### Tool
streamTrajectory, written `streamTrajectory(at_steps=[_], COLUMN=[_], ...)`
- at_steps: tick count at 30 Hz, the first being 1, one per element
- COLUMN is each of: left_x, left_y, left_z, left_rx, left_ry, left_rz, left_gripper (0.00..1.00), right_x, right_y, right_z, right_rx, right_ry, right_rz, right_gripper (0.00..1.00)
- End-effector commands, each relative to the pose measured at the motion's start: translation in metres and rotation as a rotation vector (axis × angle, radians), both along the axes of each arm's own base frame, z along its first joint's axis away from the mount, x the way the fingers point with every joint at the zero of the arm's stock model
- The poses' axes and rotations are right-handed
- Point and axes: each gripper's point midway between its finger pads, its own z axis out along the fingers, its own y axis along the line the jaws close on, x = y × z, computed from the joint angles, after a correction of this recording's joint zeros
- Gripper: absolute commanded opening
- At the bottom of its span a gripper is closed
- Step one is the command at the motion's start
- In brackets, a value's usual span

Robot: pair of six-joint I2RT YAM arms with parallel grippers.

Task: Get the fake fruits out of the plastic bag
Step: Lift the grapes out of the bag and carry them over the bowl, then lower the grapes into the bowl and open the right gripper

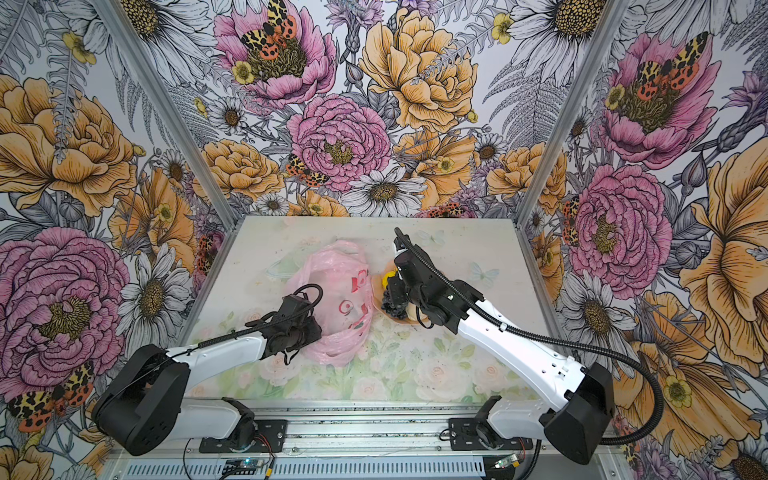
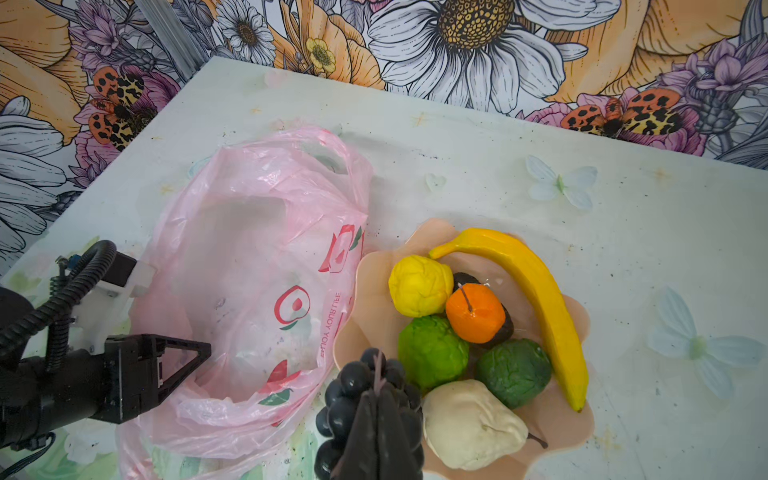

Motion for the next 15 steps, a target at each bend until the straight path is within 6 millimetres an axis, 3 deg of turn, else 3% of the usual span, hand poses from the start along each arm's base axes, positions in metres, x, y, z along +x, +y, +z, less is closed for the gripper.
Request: streamTrajectory(at_steps=[1, 7, 15], left_x=[-0.03, -0.031, -0.028], left_y=[0.025, 0.026, 0.026], left_z=[-0.03, -0.03, -0.027], left_rx=[0.099, 0.099, 0.093], left_ry=[0.122, 0.121, 0.112], left_rz=[0.007, 0.013, 0.008], left_gripper=[0.43, 0.43, 0.42], right_x=[0.013, 0.026, 0.045], right_y=[0.009, 0.021, 0.022], right_z=[0.012, 0.008, -0.001], right_rx=[0.025, 0.032, 0.034], right_ry=[-0.046, -0.039, -0.027], right_rz=[0.011, 0.025, 0.006], right_gripper=[0.0, 0.0, 0.0])
